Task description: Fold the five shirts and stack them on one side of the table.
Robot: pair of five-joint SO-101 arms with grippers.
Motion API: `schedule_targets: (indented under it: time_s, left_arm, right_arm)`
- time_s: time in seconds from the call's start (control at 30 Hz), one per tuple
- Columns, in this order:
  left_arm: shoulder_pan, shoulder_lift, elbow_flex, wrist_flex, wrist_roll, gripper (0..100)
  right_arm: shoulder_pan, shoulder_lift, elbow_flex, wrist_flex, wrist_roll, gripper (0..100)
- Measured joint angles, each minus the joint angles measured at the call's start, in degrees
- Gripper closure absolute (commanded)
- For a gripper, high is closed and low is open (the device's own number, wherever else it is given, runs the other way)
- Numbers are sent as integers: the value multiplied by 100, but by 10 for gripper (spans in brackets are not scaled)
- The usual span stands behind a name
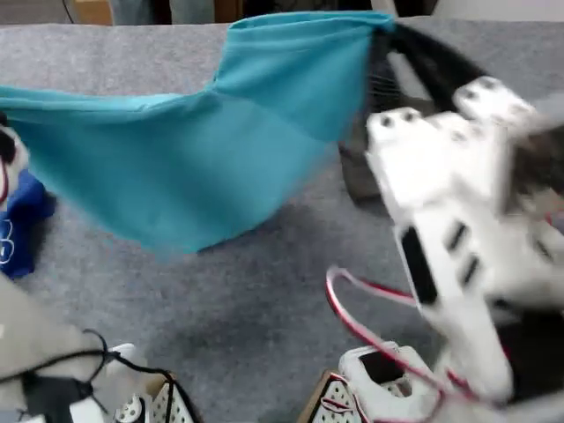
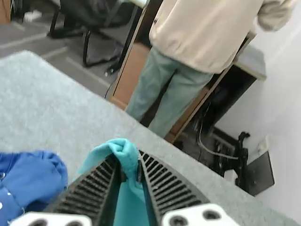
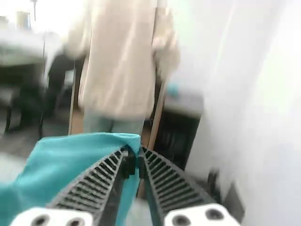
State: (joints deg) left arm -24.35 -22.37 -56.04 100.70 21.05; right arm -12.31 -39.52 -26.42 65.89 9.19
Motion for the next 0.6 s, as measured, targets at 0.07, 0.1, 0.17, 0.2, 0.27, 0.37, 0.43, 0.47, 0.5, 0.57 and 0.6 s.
schedule_targets:
  time_s: [0.07,0.1,0.17,0.2,0.27,0.37,0.43,0.47,0.5,0.57,0.6]
  left_arm:
    - [0,-220,0,0,-105,972]
    - [0,-325,0,0,-176,972]
    - [0,-527,0,9,-325,972]
    - [0,-642,0,9,-396,972]
    - [0,-888,0,9,-545,972]
    - [0,-1354,325,9,-782,972]
    - [0,-1714,624,9,-888,972]
    - [-9,-1899,888,9,-941,972]
    - [-9,-2057,1187,9,-976,972]
    - [-9,-2347,1899,9,-1064,972]
    - [0,-2497,2242,9,-1108,972]
  right_arm:
    - [0,-9,-554,0,0,985]
    - [0,-18,-818,-9,0,985]
    - [0,-97,-1231,-167,0,985]
    - [-9,-123,-1389,-246,9,985]
    - [-9,-132,-1670,-369,97,985]
    - [-9,-132,-1802,-440,448,985]
    - [-9,-132,-1802,-448,607,985]
    - [-9,-132,-1811,-448,651,985]
    - [-9,-132,-1873,-448,668,985]
    - [-9,-185,-1978,-431,677,985]
    - [-9,-220,-2048,-396,686,985]
